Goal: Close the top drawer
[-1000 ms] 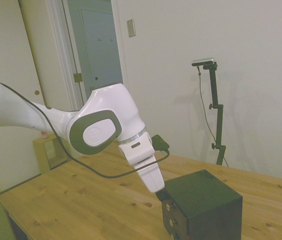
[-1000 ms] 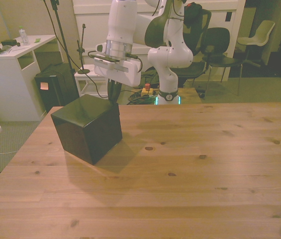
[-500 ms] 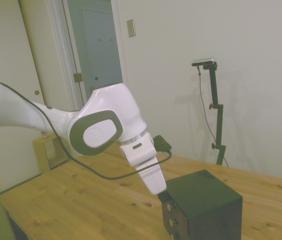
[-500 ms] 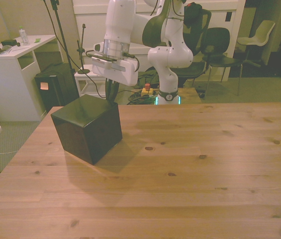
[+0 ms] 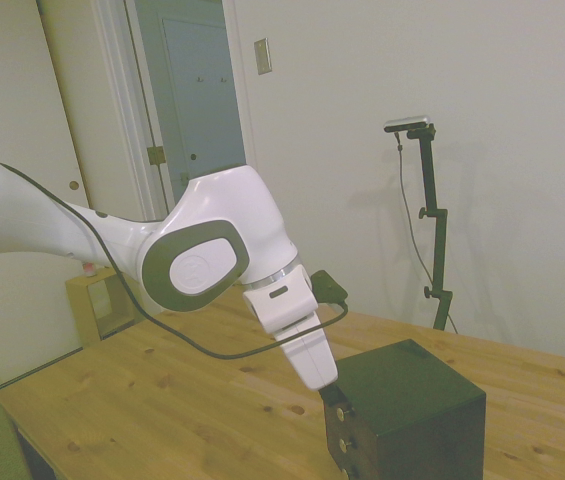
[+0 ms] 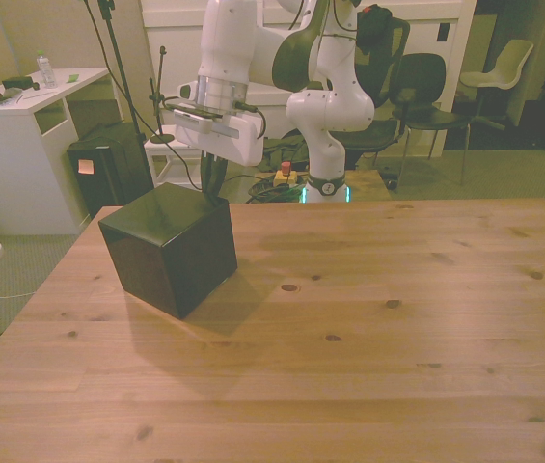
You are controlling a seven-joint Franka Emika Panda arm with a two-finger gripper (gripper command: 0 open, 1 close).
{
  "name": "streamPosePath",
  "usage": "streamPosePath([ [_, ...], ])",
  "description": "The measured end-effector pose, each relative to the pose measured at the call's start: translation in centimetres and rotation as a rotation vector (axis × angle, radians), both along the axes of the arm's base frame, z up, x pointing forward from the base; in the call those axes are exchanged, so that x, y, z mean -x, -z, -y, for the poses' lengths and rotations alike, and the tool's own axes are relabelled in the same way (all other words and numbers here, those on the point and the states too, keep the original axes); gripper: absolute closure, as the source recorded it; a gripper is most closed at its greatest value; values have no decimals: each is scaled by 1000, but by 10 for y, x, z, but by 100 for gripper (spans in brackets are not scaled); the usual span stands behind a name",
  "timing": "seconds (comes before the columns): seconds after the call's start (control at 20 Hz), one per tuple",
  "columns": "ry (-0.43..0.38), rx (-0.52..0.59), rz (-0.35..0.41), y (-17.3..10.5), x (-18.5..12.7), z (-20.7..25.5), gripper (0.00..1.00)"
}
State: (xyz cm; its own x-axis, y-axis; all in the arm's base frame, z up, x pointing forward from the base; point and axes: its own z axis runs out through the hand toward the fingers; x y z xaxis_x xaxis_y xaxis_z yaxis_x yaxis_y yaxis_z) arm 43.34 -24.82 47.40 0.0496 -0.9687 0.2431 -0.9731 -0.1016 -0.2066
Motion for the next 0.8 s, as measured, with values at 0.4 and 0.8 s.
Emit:
streamPosePath([
  [0.4,-59,-8,-26,12,-3,-33,100],
  [0.8,-154,-21,-55,2,20,-106,100],
])
